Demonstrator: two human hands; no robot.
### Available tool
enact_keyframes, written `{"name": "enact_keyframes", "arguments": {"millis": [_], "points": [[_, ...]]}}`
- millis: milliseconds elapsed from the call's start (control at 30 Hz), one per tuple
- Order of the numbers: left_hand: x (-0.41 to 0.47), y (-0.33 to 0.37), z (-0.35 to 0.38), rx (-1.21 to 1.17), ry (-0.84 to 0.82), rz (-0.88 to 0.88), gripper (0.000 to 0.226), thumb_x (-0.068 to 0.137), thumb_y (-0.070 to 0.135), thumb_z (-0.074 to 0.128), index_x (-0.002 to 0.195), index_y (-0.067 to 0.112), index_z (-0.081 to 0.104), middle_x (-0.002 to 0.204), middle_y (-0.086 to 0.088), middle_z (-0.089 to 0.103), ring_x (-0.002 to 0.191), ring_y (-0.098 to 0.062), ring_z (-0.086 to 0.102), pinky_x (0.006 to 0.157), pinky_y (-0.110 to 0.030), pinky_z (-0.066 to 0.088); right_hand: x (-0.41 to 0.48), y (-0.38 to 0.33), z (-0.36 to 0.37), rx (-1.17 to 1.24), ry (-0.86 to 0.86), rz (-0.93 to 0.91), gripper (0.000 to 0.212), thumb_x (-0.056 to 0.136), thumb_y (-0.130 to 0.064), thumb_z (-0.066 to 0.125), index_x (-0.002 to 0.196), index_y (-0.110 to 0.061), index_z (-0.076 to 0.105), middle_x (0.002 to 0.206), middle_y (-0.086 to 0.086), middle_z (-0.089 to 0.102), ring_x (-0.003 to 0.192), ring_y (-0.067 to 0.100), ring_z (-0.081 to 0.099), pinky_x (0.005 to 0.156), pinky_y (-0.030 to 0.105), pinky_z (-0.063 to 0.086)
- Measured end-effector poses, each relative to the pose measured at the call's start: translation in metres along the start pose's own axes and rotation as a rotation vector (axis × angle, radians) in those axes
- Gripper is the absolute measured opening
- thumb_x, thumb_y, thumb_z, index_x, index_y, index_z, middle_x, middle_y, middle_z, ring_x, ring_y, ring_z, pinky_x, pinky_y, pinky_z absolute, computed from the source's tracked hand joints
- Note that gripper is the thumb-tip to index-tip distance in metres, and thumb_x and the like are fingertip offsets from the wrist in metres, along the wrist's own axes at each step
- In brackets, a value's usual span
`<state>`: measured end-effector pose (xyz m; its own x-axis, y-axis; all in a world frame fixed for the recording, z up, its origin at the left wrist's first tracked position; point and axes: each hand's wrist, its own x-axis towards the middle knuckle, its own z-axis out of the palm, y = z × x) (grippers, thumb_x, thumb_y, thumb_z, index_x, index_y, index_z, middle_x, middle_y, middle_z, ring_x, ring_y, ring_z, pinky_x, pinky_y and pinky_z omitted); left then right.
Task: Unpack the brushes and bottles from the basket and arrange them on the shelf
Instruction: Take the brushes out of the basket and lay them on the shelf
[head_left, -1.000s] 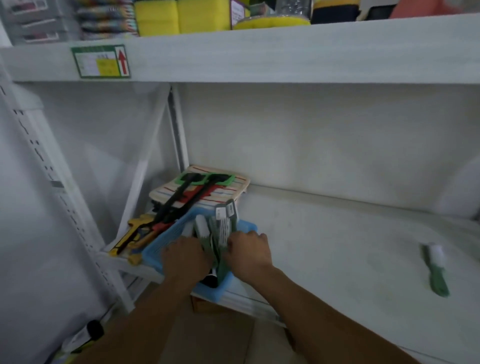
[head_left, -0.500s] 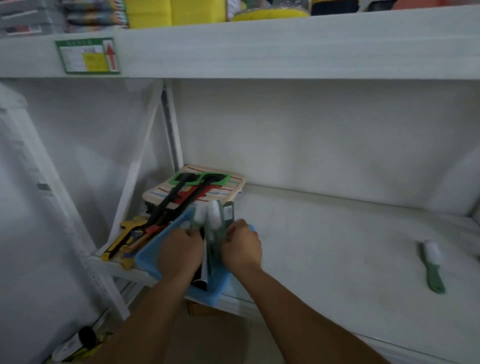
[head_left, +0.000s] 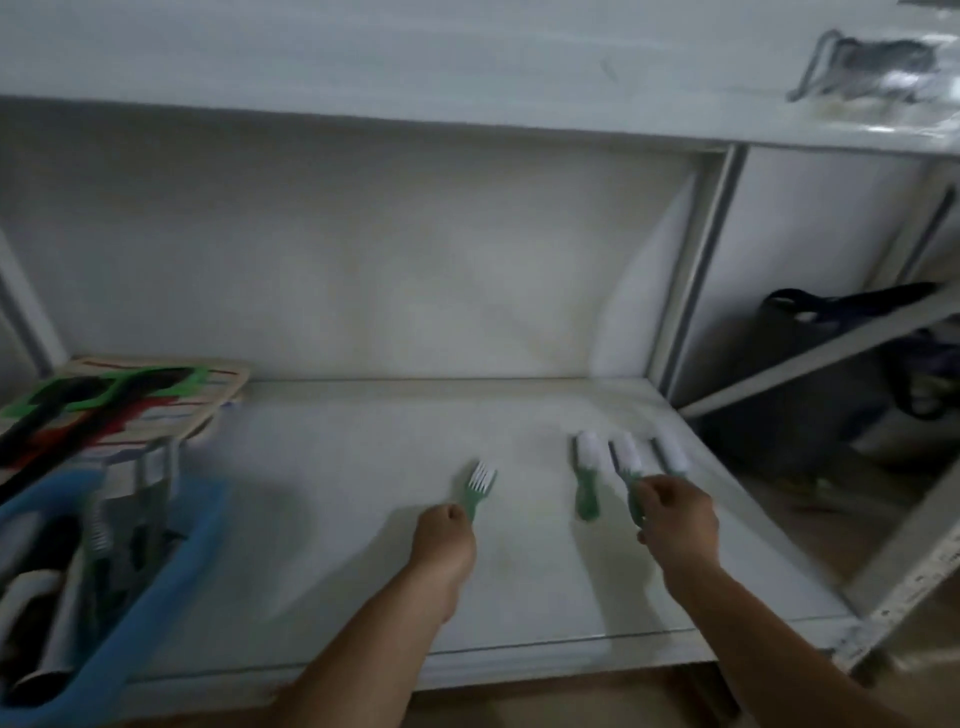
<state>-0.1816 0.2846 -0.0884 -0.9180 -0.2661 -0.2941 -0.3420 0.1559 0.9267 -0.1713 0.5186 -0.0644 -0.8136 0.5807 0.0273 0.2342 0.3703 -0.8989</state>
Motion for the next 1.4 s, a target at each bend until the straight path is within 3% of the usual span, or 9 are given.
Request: {"name": "enact_keyframes", "arguments": {"millis": [167,267,400,500,567,667,967,1233,1400], "points": [[0.010,0.015,0.067,-0.066,-0.101,-0.116,0.033,0.096,0.003,0.029,0.118,-0.004,0.053,0.083,-0.018,0.051,0.057,-0.020,0.043,0.049,-0.023,0.029,0.053,0.031,-0.018,-0.070,-0.039,0.063,0.014,0.092,-0.023,0.059,0.092,-0.017,0.072,0.073,0.008,0.069,0.058,0.024,0.066,0.055,0.034,0.056],[0.008,0.039,0.077,-0.023,-0.276,-0.156,0.062,0.098,0.005,0.031,0.155,0.022,0.011,0.127,-0.013,0.057,0.053,-0.015,0.054,0.044,-0.024,0.043,0.064,0.027,-0.010,-0.043,-0.103,0.150,0.024,0.092,-0.020,0.061,0.115,-0.014,0.065,0.084,0.009,0.068,0.064,0.023,0.070,0.056,0.032,0.057],[0.004,0.059,0.055,0.649,-0.309,0.116,0.083,0.096,0.013,0.039,0.152,0.034,-0.019,0.144,-0.020,0.048,0.094,-0.032,0.070,0.073,-0.038,0.060,0.056,0.020,-0.007,-0.224,-0.113,0.066,0.043,0.092,-0.018,0.059,0.134,-0.018,0.052,0.111,0.013,0.057,0.075,0.026,0.068,0.063,0.036,0.059],[-0.015,0.062,0.024,0.959,-0.155,0.343,0.060,0.094,0.030,0.049,0.150,0.020,0.028,0.141,-0.018,0.048,0.120,-0.038,0.056,0.093,-0.044,0.049,0.032,0.007,-0.006,-0.352,-0.078,-0.009,0.039,0.089,-0.016,0.059,0.128,-0.019,0.057,0.117,0.016,0.058,0.084,0.031,0.066,0.077,0.047,0.058],[-0.034,0.056,-0.004,0.853,-0.017,0.429,0.023,0.093,0.035,0.052,0.100,0.016,0.064,0.104,-0.010,0.068,0.095,-0.033,0.066,0.076,-0.038,0.051,0.007,-0.008,0.005,-0.374,-0.071,-0.112,0.037,0.086,-0.012,0.062,0.123,-0.016,0.062,0.117,0.014,0.063,0.083,0.026,0.064,0.074,0.038,0.055],[-0.055,0.043,-0.068,0.757,0.133,0.450,0.040,0.085,0.037,0.062,0.058,0.009,0.053,0.055,-0.002,0.060,0.052,-0.024,0.058,0.055,-0.032,0.051,-0.046,-0.049,0.043,-0.316,-0.171,-0.329,0.027,0.085,-0.011,0.064,0.112,-0.014,0.067,0.110,0.010,0.070,0.091,0.026,0.066,0.082,0.033,0.050],[-0.060,-0.011,-0.318,0.872,0.604,0.213,0.028,0.098,0.029,0.046,0.080,0.016,0.063,0.066,-0.001,0.059,0.065,-0.025,0.060,0.052,-0.031,0.040,-0.225,-0.167,0.197,-0.211,-0.684,-0.658,0.013,0.082,-0.021,0.062,0.091,-0.023,0.072,0.093,0.000,0.075,0.088,0.020,0.068,0.079,0.028,0.053],[-0.019,-0.033,-0.386,0.982,0.418,-0.001,0.019,0.093,0.024,0.053,0.099,0.007,0.061,0.089,-0.010,0.066,0.077,-0.024,0.061,0.063,-0.033,0.048,-0.275,-0.208,0.301,-0.697,-0.791,-0.813,0.029,0.083,-0.008,0.061,0.110,0.002,0.059,0.115,0.022,0.064,0.105,0.036,0.064,0.076,0.036,0.051],[-0.001,-0.048,-0.387,0.960,0.401,-0.010,0.011,0.093,0.021,0.052,0.084,0.015,0.052,0.085,-0.003,0.062,0.074,-0.019,0.053,0.065,-0.030,0.047,-0.277,-0.210,0.334,-0.631,-0.769,-0.657,0.029,0.084,-0.007,0.058,0.112,0.000,0.056,0.116,0.021,0.063,0.107,0.034,0.062,0.078,0.036,0.051]]}}
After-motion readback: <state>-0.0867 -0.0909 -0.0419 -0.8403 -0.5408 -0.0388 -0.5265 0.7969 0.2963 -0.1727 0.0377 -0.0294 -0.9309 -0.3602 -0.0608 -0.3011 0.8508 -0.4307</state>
